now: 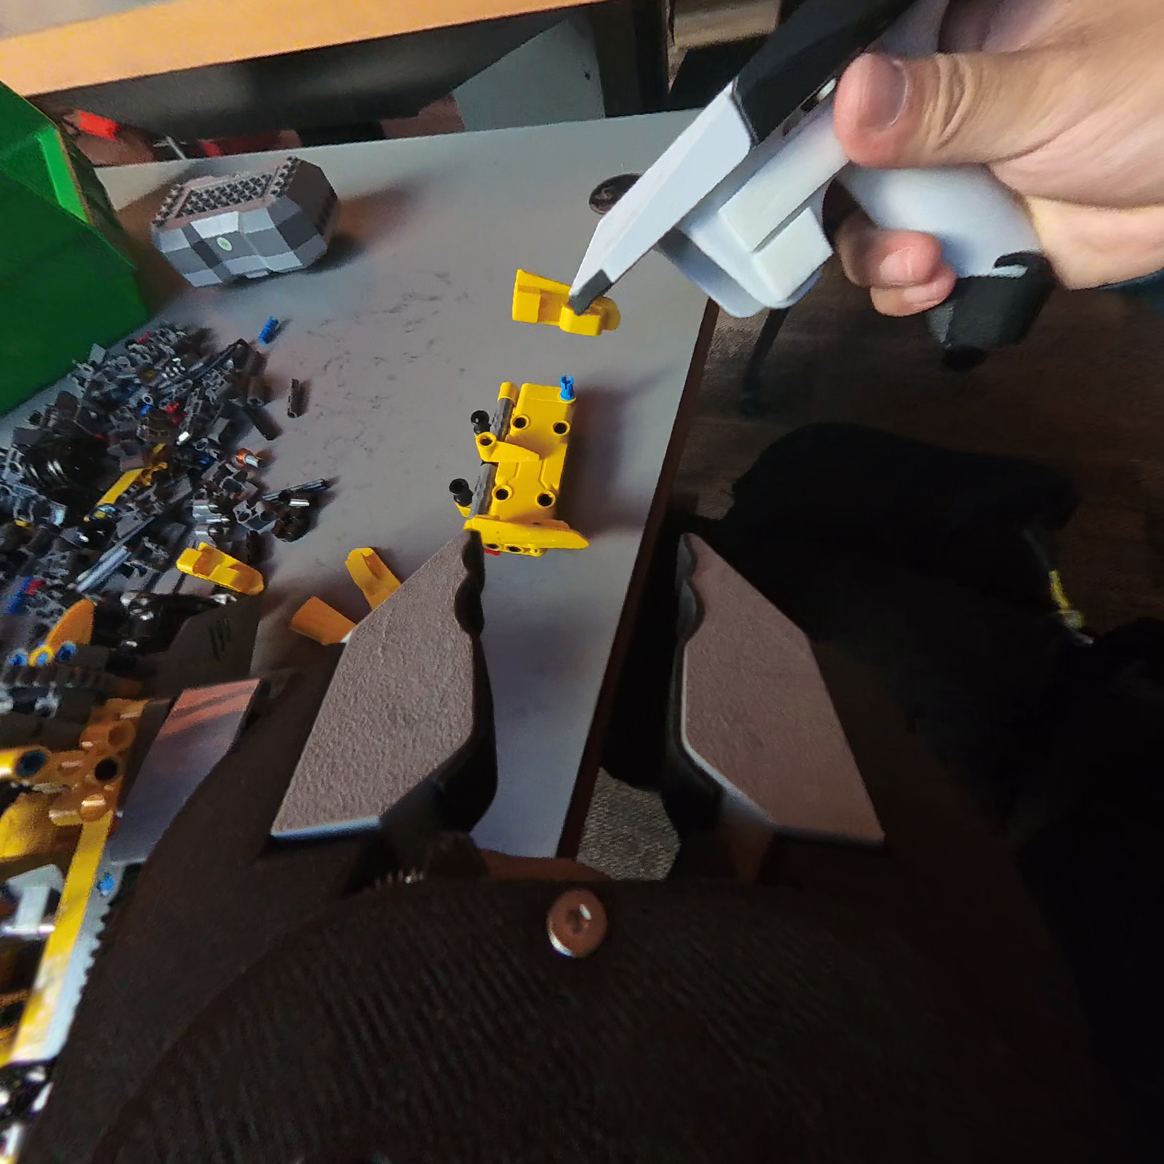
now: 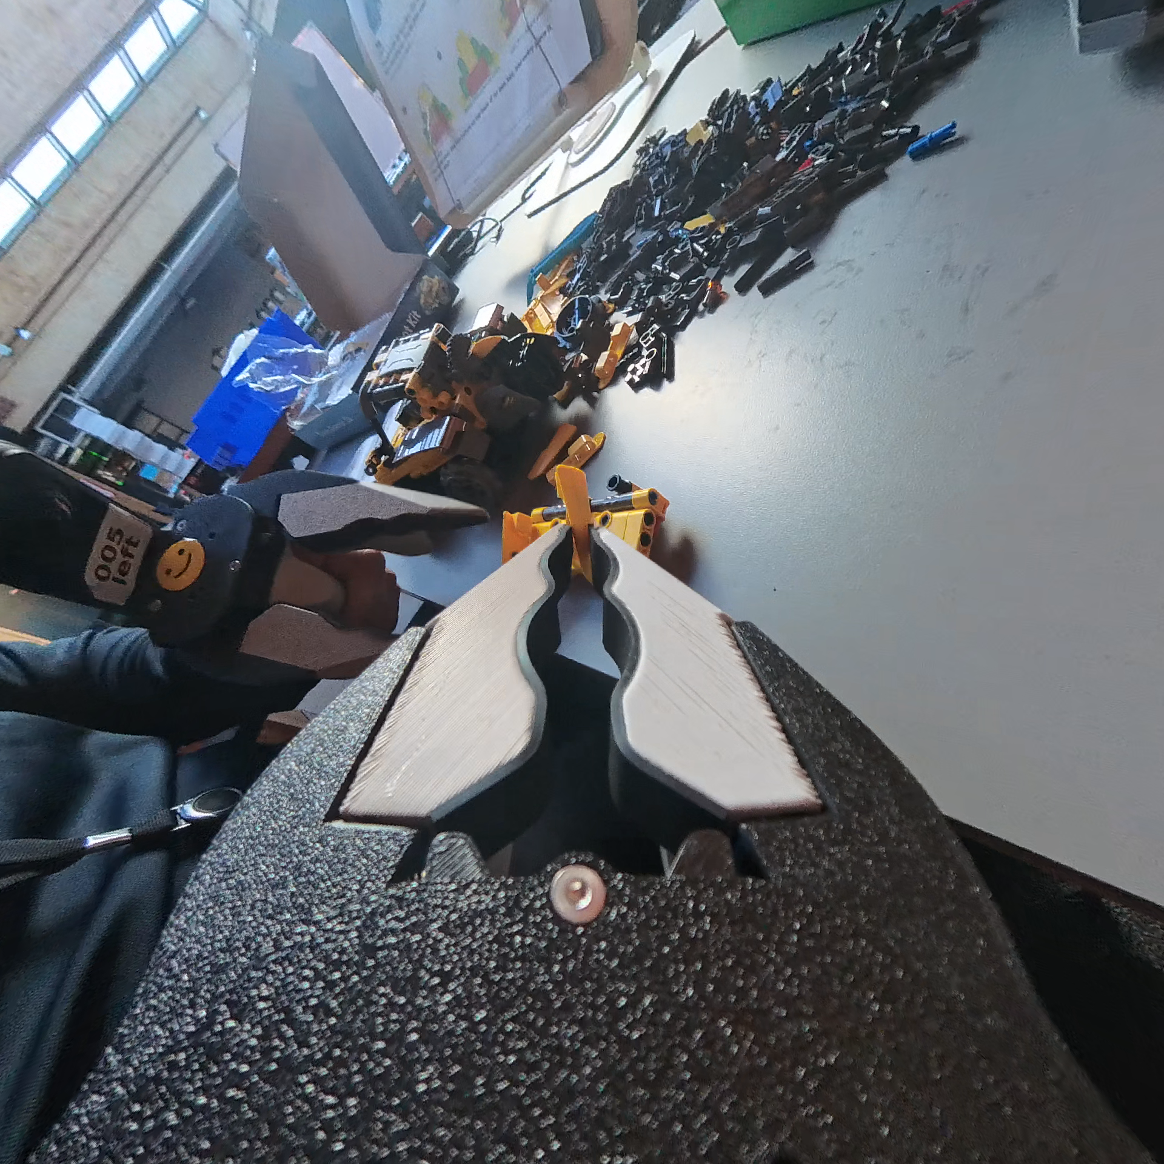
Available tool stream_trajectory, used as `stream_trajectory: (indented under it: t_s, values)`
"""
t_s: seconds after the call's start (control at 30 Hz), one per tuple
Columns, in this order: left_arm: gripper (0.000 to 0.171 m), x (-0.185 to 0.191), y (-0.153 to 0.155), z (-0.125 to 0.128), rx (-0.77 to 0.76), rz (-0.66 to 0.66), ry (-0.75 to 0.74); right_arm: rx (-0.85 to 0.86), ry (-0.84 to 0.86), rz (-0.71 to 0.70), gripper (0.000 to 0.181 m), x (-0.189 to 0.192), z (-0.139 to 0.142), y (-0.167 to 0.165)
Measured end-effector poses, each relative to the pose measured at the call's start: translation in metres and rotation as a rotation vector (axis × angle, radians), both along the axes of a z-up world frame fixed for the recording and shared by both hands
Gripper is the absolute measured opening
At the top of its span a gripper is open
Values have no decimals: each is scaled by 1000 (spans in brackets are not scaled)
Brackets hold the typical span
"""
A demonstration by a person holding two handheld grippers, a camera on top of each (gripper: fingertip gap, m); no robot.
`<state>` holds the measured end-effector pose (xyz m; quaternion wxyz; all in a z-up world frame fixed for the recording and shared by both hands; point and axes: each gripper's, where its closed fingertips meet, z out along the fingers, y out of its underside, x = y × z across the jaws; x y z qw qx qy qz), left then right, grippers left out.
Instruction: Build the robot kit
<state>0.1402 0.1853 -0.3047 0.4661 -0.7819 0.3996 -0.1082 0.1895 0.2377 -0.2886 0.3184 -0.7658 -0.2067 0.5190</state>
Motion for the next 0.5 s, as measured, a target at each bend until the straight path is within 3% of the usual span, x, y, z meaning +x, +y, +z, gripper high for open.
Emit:
stream_trajectory:
  t_s: [0.2, 0.4, 0.5]
  values:
    - [52, 14, 25, 8, 78, -33, 91, -70, 51, -30, 4, 5, -4, 8]
    - [51, 15, 45, -7, -15, -50, 221, -101, 12, -43, 4, -3, -15, 6]
    - [43, 14, 47, -19, -81, -55, 251, -118, 24, -53, 4, -5, -14, 6]
